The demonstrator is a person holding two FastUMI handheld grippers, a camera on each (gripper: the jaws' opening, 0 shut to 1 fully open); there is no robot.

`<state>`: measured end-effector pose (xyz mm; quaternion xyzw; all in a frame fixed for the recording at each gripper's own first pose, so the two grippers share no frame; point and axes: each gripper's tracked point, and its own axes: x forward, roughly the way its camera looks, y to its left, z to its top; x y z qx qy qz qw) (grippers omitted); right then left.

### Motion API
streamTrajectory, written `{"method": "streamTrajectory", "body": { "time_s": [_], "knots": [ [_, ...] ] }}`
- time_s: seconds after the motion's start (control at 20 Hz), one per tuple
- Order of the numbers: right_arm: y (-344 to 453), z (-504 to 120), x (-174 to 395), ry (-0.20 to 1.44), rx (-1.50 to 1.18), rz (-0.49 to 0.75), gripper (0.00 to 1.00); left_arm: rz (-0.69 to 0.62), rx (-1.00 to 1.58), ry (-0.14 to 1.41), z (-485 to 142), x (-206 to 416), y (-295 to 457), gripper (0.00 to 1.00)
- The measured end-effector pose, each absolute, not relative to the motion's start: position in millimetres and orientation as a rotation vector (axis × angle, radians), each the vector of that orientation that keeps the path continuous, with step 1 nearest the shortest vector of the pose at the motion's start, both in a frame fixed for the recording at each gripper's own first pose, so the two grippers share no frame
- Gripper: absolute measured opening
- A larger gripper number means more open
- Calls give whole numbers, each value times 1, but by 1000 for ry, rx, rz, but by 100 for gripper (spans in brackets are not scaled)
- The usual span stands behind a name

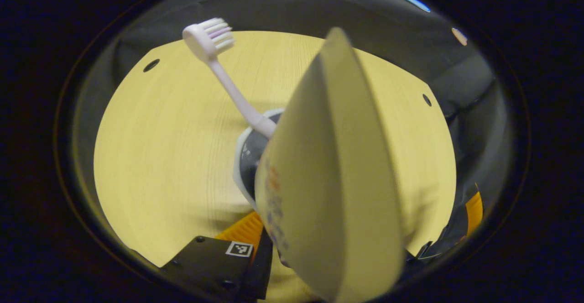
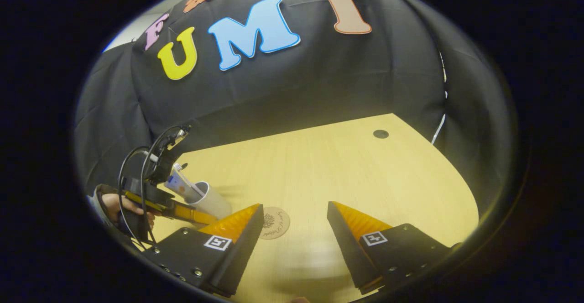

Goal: Put the toothbrush and toothpaste on the desktop into the cup, then pick up the cup and place it on the coaster on the desktop.

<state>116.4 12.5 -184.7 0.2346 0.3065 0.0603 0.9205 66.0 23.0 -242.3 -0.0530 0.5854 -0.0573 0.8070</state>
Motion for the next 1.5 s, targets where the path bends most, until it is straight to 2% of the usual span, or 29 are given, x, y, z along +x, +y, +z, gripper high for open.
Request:
{"method": "streamTrajectory", "body": {
  "time_s": [0.1, 0.15, 0.75, 1.25, 1.5],
  "knots": [
    [12, -184, 116, 628, 484, 123, 88, -97, -71, 1243, -242, 67, 26, 42],
    [12, -184, 115, 628, 484, 123, 88, -101, -60, 1244, -242, 67, 23, 35],
    [1, -180, 110, 610, 500, 98, 88, -159, 29, 1177, -211, 48, 4, 35],
    [-15, -177, 103, 594, 514, 77, 88, -281, 92, 1173, -158, 34, -58, 35],
    [-35, -184, 96, 602, 521, 47, 88, -333, 131, 1188, -163, 21, -79, 35]
  ]
}}
